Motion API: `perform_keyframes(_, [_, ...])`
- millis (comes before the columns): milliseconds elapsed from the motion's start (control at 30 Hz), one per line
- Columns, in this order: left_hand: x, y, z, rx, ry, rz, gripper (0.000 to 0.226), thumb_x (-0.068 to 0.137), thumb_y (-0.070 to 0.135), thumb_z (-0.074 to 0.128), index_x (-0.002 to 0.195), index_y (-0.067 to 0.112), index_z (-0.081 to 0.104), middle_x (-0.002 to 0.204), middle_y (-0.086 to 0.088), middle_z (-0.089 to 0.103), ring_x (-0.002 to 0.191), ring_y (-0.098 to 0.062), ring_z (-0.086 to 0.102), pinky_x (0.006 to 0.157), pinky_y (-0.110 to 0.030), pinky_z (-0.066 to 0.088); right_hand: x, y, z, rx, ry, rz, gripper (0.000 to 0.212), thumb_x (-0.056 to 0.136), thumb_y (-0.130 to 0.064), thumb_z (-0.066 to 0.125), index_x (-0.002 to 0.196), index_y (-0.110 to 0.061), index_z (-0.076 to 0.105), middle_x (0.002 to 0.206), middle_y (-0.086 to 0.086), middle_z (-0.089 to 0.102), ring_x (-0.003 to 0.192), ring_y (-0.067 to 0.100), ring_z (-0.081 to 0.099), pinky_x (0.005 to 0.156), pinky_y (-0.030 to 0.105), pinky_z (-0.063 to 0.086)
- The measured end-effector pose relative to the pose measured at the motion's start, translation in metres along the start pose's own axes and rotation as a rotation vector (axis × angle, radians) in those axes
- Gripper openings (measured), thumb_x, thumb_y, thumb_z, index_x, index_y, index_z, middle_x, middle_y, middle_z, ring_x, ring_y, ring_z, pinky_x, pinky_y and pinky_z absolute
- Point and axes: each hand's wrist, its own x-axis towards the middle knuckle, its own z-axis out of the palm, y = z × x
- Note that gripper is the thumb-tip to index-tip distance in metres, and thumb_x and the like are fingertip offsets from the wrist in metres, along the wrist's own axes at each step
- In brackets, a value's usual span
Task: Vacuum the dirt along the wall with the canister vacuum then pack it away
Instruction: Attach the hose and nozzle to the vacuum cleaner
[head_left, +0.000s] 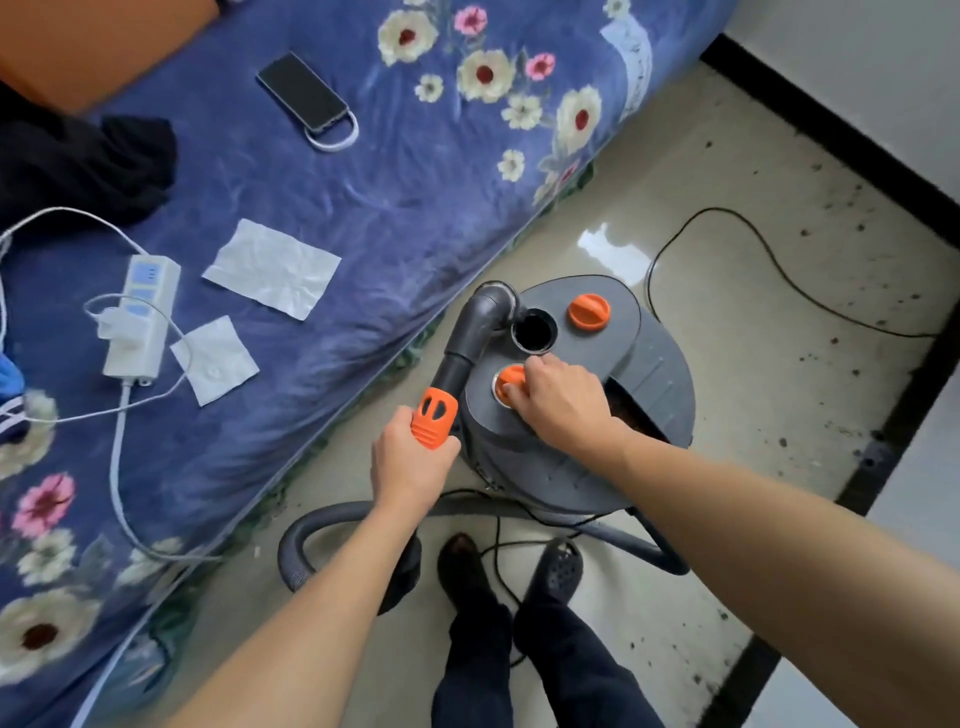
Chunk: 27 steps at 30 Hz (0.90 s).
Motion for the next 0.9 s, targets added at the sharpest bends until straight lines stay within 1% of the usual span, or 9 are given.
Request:
perform_keyframes(200, [0.005,0.011,0.025,-0.106,0.097,0.000,0.020,0.069,0.015,0.069,0.072,0.009,0.050,0.060,0.001,0.053,0.062,-0.027,0.049,0.062,-0.037,0.044,0.015,-0.001,-0.002,-0.135,-0.022,-0.128,0.039,0.103,-0.039,0.033,0.097,-0.009,0.058,0.099,0.016,0.066,0.091,0.038,0.062,0.064,0.035,0.034])
perform_keyframes(333, [0.003,0.012,0.034,-0.160,0.151,-0.037,0.021,0.069,0.015,0.069,0.074,0.008,0.050,0.062,0.000,0.052,0.059,-0.024,0.045,0.061,-0.037,0.044,0.014,-0.007,-0.006,-0.224,-0.054,-0.164,0.035,0.102,-0.027,0.035,0.078,-0.012,0.055,0.082,0.010,0.059,0.086,0.035,0.061,0.063,0.032,0.034])
perform_keyframes(433, [-0.005,0.012,0.038,-0.135,0.142,-0.041,0.022,0.069,0.018,0.069,0.076,0.009,0.050,0.064,0.000,0.052,0.063,-0.028,0.048,0.063,-0.040,0.046,0.015,-0.009,-0.007,-0.125,-0.054,-0.029,0.032,0.099,-0.029,0.036,0.074,-0.013,0.048,0.076,0.007,0.046,0.079,0.031,0.053,0.065,0.032,0.032])
perform_keyframes(533, [-0.012,0.012,0.042,-0.121,0.123,-0.013,0.021,0.070,0.016,0.068,0.076,0.007,0.049,0.063,0.001,0.051,0.063,-0.027,0.046,0.065,-0.040,0.046,0.016,-0.010,-0.007,-0.008,-0.077,0.078,0.031,0.096,-0.031,0.038,0.072,-0.012,0.043,0.080,0.007,0.049,0.075,0.029,0.047,0.067,0.033,0.035])
perform_keyframes(600, [-0.014,0.012,0.042,-0.111,0.104,-0.007,0.020,0.070,0.015,0.067,0.076,0.008,0.049,0.063,0.001,0.051,0.062,-0.026,0.046,0.065,-0.041,0.046,0.018,-0.006,-0.009,0.106,-0.159,0.135,0.031,0.094,-0.035,0.041,0.076,-0.011,0.049,0.079,0.005,0.060,0.073,0.029,0.055,0.069,0.033,0.043])
perform_keyframes(700, [-0.012,0.012,0.041,-0.103,0.097,-0.016,0.020,0.069,0.018,0.067,0.074,0.011,0.049,0.063,0.000,0.054,0.065,-0.031,0.052,0.065,-0.042,0.049,0.021,0.014,-0.016,0.376,-0.260,0.220,0.047,0.093,-0.045,0.044,0.075,-0.009,0.066,0.061,0.003,0.071,0.060,0.022,0.068,0.075,0.034,0.056])
perform_keyframes(767, [-0.011,0.014,0.040,-0.104,0.097,-0.016,0.022,0.072,0.021,0.070,0.075,0.012,0.050,0.065,-0.001,0.057,0.067,-0.031,0.055,0.065,-0.042,0.050,0.024,0.035,-0.028,0.348,-0.106,0.235,0.049,0.092,-0.050,0.047,0.072,-0.010,0.066,0.068,0.005,0.071,0.070,0.028,0.068,0.073,0.034,0.054])
perform_keyframes(833, [-0.009,0.017,0.039,-0.110,0.090,0.001,0.026,0.074,0.027,0.074,0.078,0.012,0.052,0.068,0.001,0.058,0.068,-0.026,0.056,0.065,-0.039,0.049,0.032,0.059,-0.045,0.204,0.099,0.239,0.041,0.093,-0.047,0.049,0.076,-0.013,0.063,0.080,0.008,0.068,0.082,0.032,0.064,0.068,0.032,0.044])
perform_keyframes(900, [-0.005,0.022,0.042,-0.094,0.091,0.014,0.033,0.074,0.033,0.077,0.081,0.012,0.053,0.070,0.004,0.058,0.069,-0.023,0.056,0.064,-0.035,0.046,0.042,0.075,-0.063,0.098,0.176,0.235,0.031,0.094,-0.045,0.050,0.097,-0.018,0.065,0.095,0.011,0.065,0.093,0.034,0.061,0.070,0.033,0.038])
